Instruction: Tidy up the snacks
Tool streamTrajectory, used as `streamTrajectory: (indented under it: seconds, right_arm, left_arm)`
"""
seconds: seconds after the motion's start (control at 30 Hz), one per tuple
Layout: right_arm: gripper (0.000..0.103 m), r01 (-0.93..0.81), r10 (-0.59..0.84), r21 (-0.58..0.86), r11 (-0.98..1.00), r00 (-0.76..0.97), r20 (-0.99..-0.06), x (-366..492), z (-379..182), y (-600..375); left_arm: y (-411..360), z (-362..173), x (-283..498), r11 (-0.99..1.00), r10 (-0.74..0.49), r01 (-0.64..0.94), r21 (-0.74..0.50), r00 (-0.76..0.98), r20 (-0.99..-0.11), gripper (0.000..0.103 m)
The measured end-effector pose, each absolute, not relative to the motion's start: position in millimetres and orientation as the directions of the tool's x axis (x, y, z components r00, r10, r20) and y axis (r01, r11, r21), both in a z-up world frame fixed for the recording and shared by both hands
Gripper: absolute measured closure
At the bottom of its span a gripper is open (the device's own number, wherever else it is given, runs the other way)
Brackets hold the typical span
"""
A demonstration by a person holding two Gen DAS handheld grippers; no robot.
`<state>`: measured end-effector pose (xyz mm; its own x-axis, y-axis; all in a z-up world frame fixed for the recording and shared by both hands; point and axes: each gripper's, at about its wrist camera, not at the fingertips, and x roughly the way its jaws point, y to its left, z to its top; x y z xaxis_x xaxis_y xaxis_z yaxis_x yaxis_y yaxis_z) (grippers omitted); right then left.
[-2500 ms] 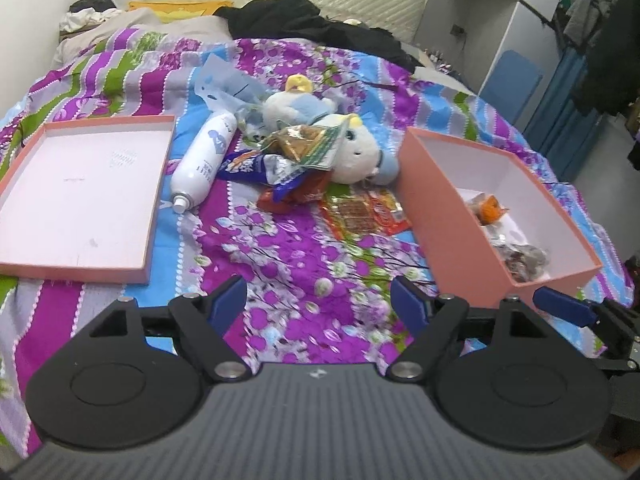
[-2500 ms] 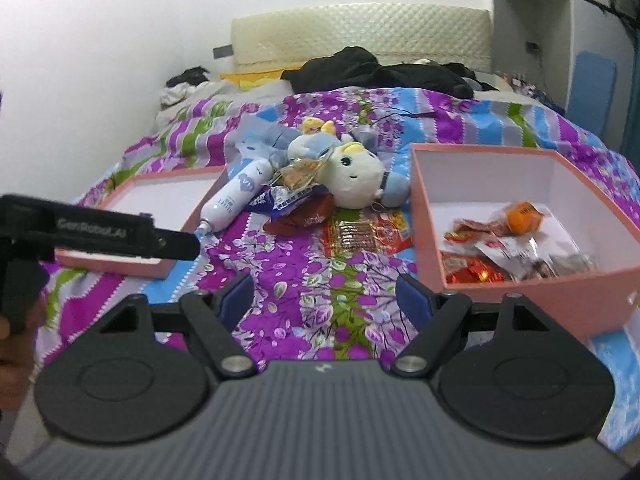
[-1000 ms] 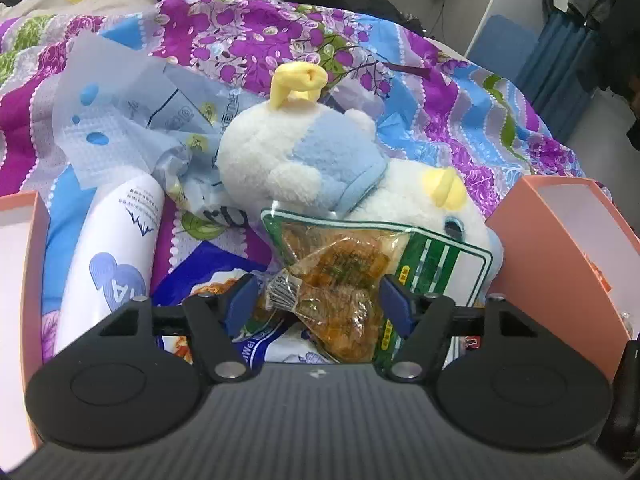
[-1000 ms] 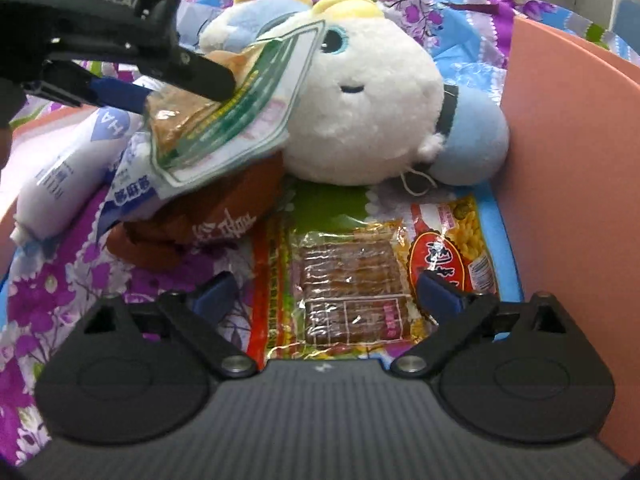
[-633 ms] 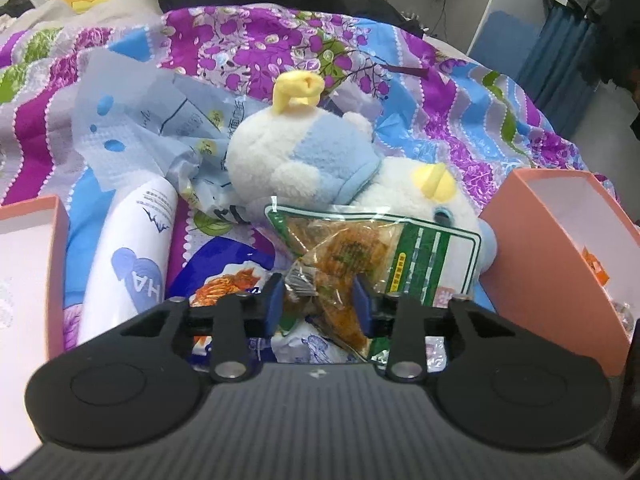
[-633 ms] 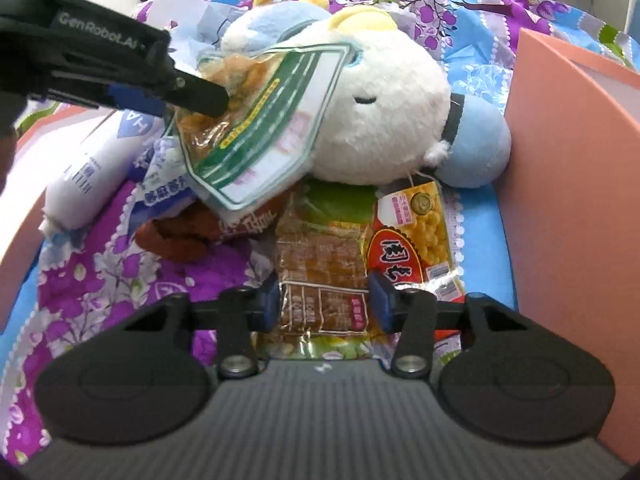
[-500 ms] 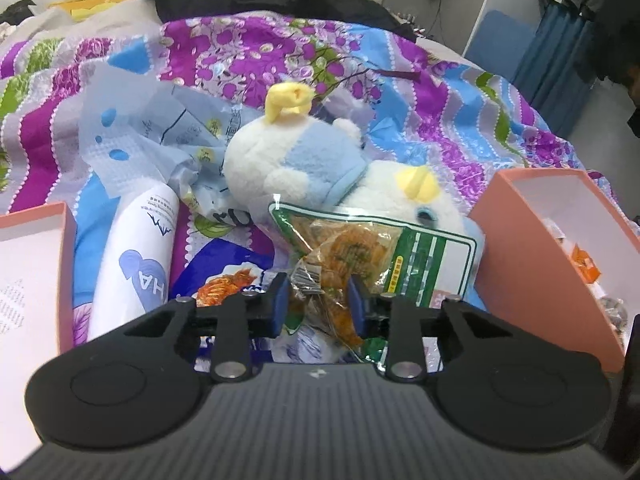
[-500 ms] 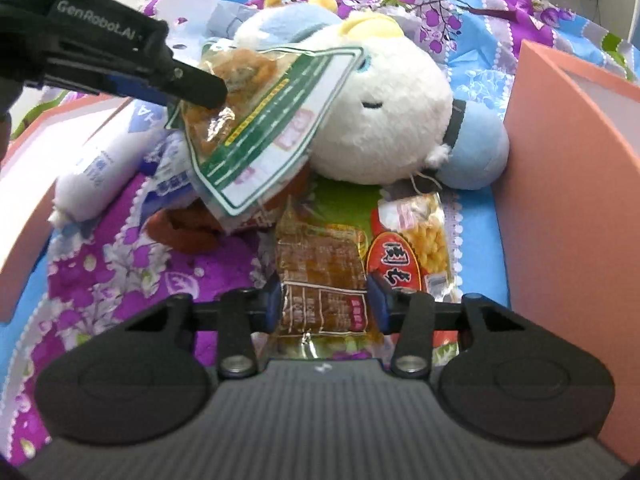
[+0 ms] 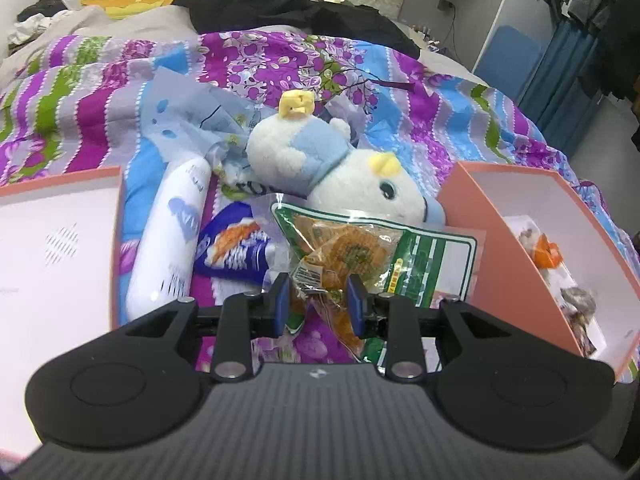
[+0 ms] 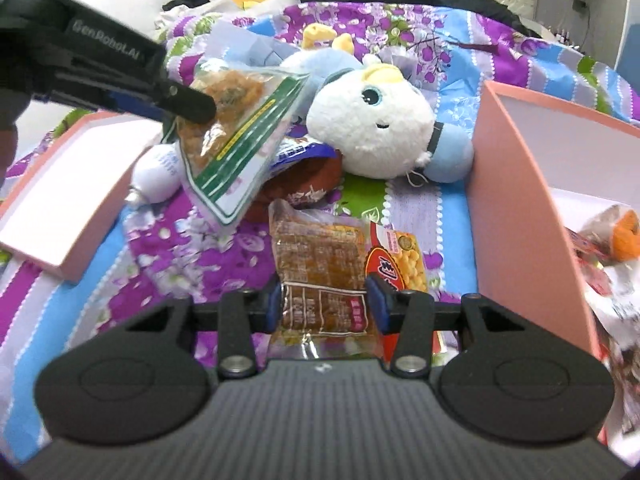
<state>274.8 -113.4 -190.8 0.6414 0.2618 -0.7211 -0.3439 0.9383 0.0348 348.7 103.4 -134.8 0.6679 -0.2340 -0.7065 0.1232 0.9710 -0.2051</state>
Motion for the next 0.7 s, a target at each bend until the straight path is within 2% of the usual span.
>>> streamTrajectory:
  seconds: [0.2, 0.3, 0.43, 0.7]
  right_arm:
    - [0.057, -0.326, 0.251, 0.033, 0.945, 0.654, -0.714, 232.3, -177.1, -126.2]
    - [0.057, -0.294, 0.261, 0.080, 0.953, 0.653, -0.711, 213.7, -172.5, -138.8]
    - [0.057, -0.297, 0.263, 0.077, 0.952, 0.663, -0.701, 188.8, -165.5, -146.1]
    - [0.057, -0.244, 0.256, 0.116, 0.963, 0.681, -0.686, 154.7, -155.2, -168.4]
  left_arm:
    - [102.8, -133.5, 292.1, 0.976, -0.196, 0.063, -0.210, 0.679, -0.707, 0.069]
    - [94.5, -145.6, 260.9, 0.983, -0.161, 0.042, -0.180, 0.676, -0.719, 0.069]
    - [92.6, -166.9, 225.1, 0.976, -0.140, -0.035, -0.213, 0.651, -0.746, 0.069]
    - [87.7, -192.5, 173.7, 0.976, -0.097, -0.106, -0.192, 0.577, -0.811, 0.069]
